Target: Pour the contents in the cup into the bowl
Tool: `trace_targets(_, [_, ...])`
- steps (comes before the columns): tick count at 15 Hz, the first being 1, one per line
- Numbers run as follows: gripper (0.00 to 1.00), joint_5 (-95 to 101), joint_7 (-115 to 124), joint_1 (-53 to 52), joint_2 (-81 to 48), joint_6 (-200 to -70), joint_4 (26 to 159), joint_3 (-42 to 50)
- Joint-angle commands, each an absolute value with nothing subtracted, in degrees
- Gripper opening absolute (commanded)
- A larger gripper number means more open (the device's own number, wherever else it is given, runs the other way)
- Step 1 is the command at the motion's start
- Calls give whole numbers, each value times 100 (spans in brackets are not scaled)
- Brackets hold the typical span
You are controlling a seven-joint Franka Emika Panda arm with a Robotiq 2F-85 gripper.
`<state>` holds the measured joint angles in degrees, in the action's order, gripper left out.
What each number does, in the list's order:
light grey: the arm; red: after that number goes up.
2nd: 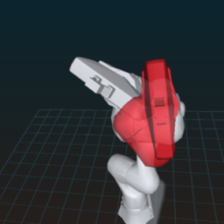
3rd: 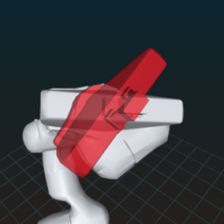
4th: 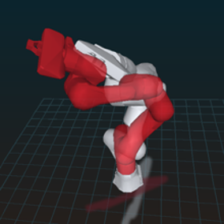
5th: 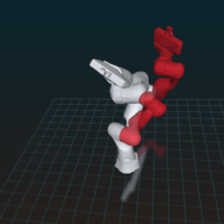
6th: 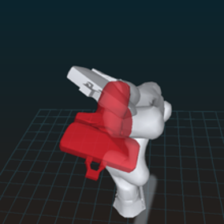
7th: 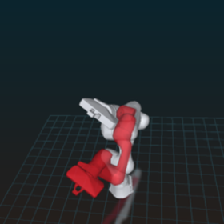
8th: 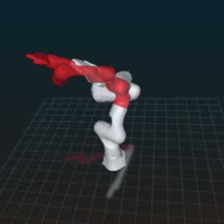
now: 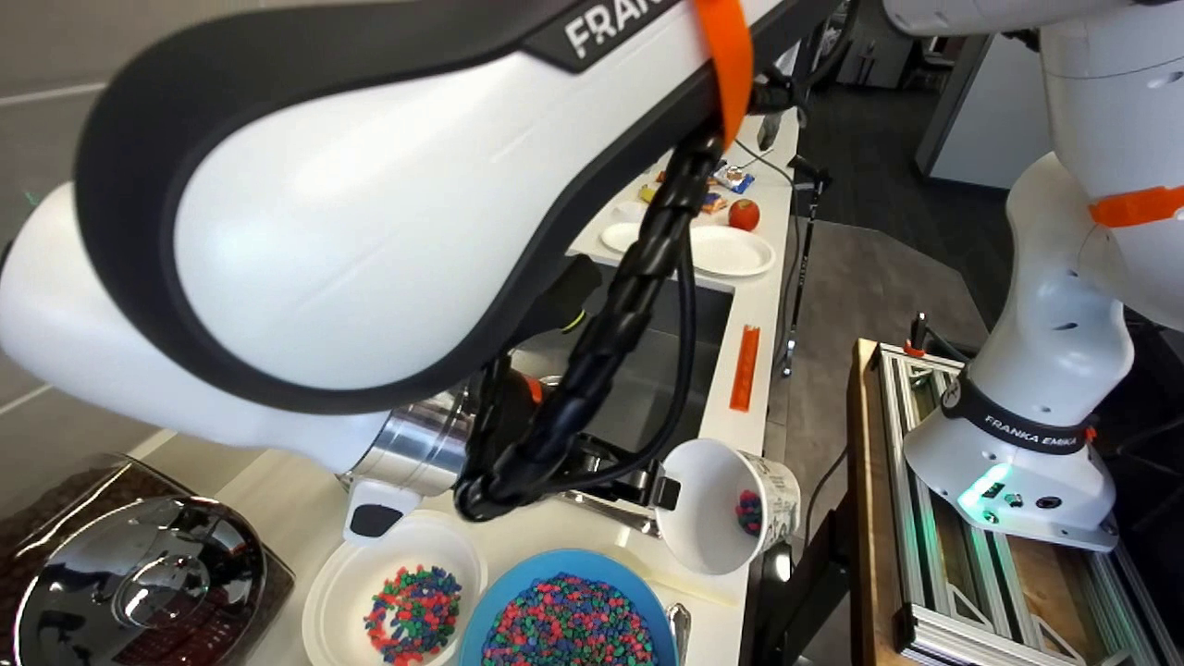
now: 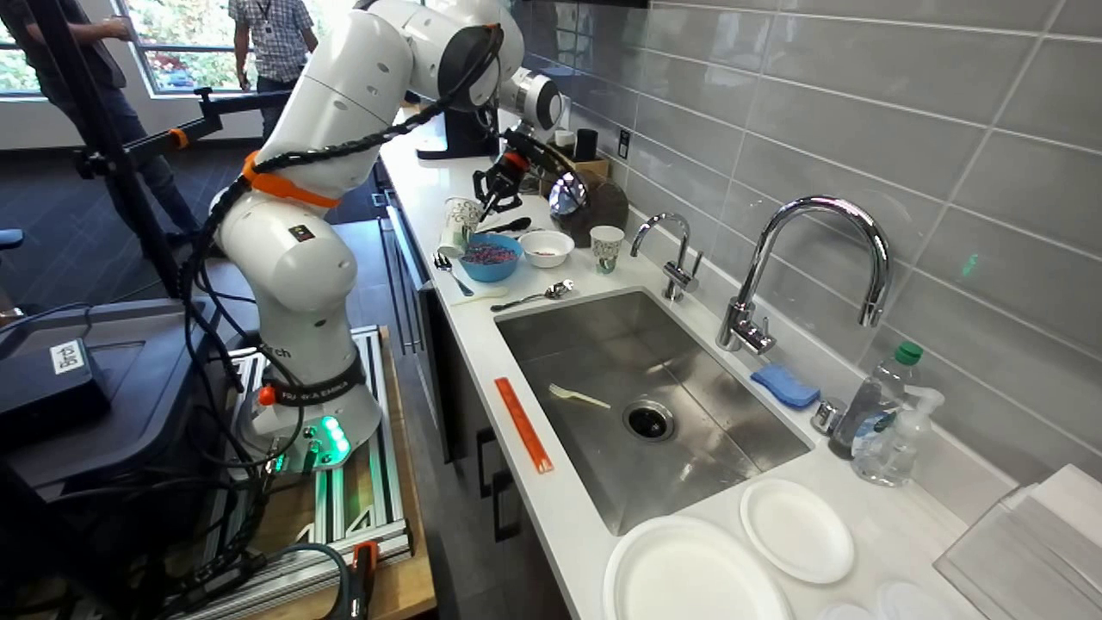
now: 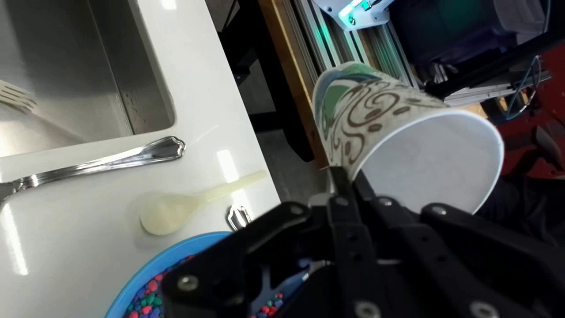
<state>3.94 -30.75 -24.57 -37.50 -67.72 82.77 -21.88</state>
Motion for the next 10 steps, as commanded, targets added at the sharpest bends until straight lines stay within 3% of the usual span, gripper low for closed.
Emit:
trace_targets(1, [1, 797, -2753, -2766, -4286, -6125, 7481, -2111])
trace_targets(10, [1, 1752, -2128, -3339, -4778, -5494, 6643, -1945])
